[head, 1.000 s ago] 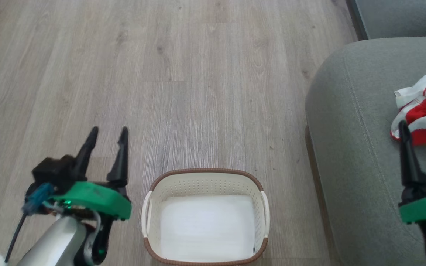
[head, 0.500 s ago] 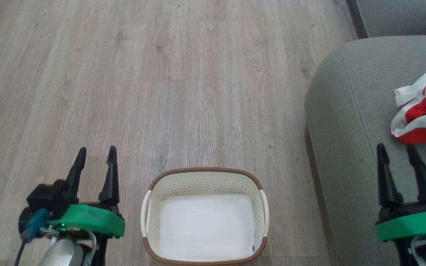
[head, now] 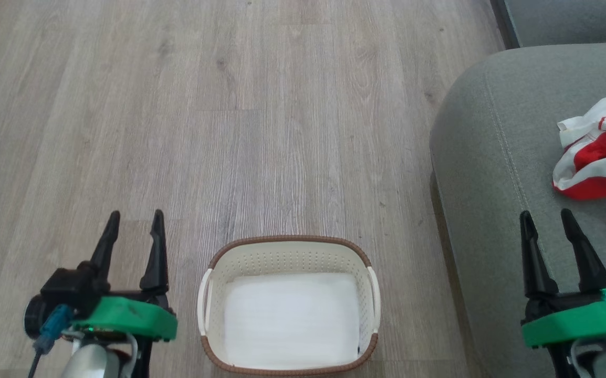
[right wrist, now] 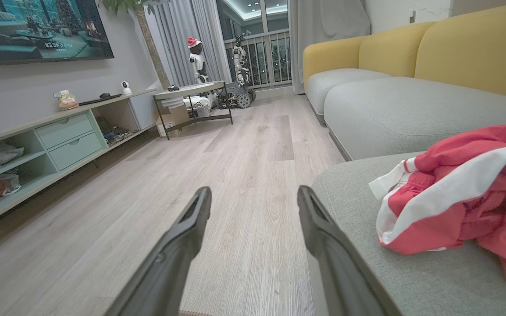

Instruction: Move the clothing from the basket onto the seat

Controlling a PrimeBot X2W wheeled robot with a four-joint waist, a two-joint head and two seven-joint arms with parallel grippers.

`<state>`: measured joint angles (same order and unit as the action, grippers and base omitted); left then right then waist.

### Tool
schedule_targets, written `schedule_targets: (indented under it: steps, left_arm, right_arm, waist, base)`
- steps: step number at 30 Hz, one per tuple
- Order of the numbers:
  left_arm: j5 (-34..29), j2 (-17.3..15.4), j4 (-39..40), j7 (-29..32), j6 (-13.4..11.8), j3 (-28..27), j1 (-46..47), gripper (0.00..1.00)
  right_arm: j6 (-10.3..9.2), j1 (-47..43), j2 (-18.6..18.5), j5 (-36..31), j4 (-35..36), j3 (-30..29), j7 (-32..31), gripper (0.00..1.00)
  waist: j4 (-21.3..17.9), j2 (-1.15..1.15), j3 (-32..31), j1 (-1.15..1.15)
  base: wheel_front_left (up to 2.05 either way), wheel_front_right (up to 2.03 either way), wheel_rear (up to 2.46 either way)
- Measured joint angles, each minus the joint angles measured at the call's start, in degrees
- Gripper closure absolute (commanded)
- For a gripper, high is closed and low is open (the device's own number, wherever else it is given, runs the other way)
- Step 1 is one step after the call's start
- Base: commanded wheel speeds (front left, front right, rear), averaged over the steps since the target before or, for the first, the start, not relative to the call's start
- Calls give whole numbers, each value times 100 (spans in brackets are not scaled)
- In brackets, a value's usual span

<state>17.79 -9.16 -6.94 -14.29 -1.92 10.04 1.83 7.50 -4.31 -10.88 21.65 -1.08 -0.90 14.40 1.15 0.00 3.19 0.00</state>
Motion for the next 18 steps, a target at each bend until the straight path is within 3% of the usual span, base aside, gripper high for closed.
schedule_targets:
  steps: [9, 18]
  left_arm:
    - [-349, 271, -101, 0, 345, -332, 2, 0]
    - [-561, 416, -209, 0, 534, -544, 3, 0]
  right_arm:
    - [0, 16, 3, 0, -49, 10, 1, 0]
    - [0, 20, 3, 0, -105, 42, 1, 0]
  waist:
    - [7, 0, 53, 0]
    - [1, 0, 55, 0]
  base:
    - [0, 0, 0]
    - [0, 0, 0]
